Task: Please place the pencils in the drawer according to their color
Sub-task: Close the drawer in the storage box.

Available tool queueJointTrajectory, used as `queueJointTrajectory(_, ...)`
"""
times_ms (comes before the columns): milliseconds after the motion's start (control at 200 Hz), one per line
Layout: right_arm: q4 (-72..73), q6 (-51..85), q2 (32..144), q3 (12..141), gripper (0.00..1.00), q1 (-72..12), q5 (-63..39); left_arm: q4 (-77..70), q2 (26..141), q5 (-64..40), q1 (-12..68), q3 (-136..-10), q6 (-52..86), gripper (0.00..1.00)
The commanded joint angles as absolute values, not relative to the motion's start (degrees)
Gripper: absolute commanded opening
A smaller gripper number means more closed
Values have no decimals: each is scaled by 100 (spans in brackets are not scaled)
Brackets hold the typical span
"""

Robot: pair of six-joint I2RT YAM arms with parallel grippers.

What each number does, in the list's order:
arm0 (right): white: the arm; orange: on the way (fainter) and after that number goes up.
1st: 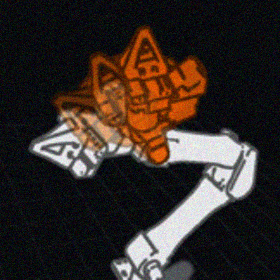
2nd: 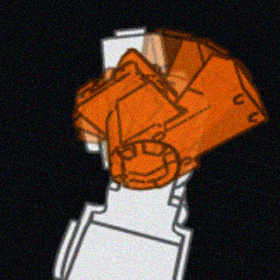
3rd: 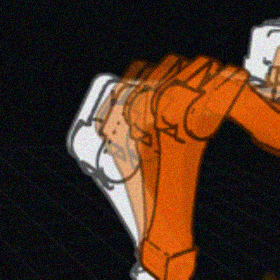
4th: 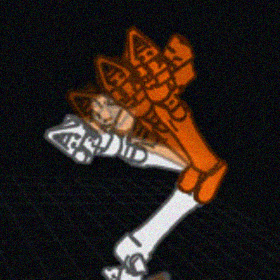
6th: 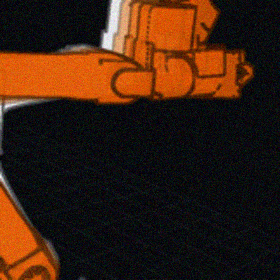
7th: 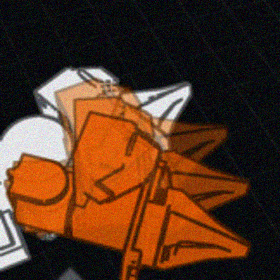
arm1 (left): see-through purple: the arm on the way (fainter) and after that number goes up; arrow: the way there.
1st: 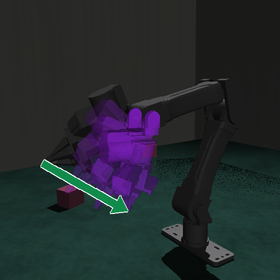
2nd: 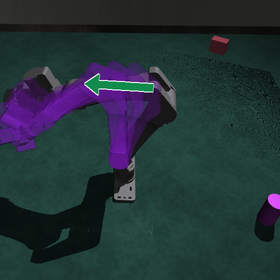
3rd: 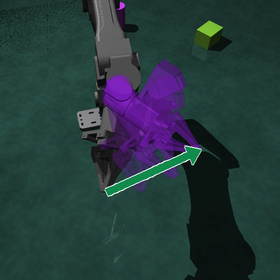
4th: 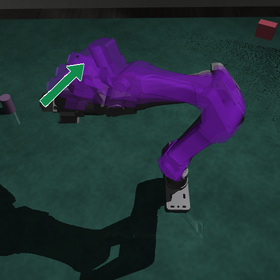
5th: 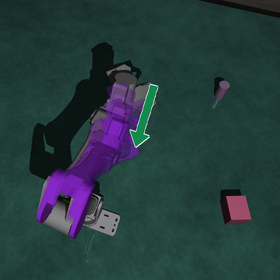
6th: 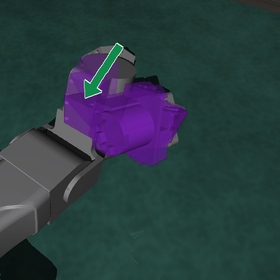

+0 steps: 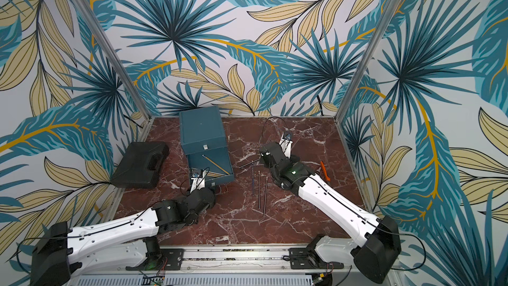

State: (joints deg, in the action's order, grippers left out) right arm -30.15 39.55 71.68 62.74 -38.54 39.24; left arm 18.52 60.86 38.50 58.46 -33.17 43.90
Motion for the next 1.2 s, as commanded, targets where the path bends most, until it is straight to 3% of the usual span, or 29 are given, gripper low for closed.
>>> queueJointTrajectory(0, -3155, 4067, 7197, 6161, 99, -3836, 4027, 971, 6046, 4108, 5749, -3148, 4150, 58)
queueJointTrajectory(441, -3000, 4048, 7369, 6184, 99, -3840, 3594, -976, 6545, 4191, 5178, -2839, 3295, 52)
queueJointTrajectory(831, -1305, 3546, 8167, 5845, 99, -3835, 432, -2494, 7378, 4154, 4689, -2828, 2762, 51)
queueJointTrajectory(987, -686, 3634, 8731, 5835, 99, -3849, -138, -2906, 7595, 4018, 4448, -2831, 2646, 51)
queueJointTrajectory(1097, -371, 3643, 9110, 5940, 93, -3848, -426, -3065, 7646, 3894, 4286, -2830, 2654, 51)
queueJointTrajectory(1197, -102, 3677, 9457, 6109, 79, -3852, -732, -3152, 7621, 3816, 4232, -2808, 2607, 51)
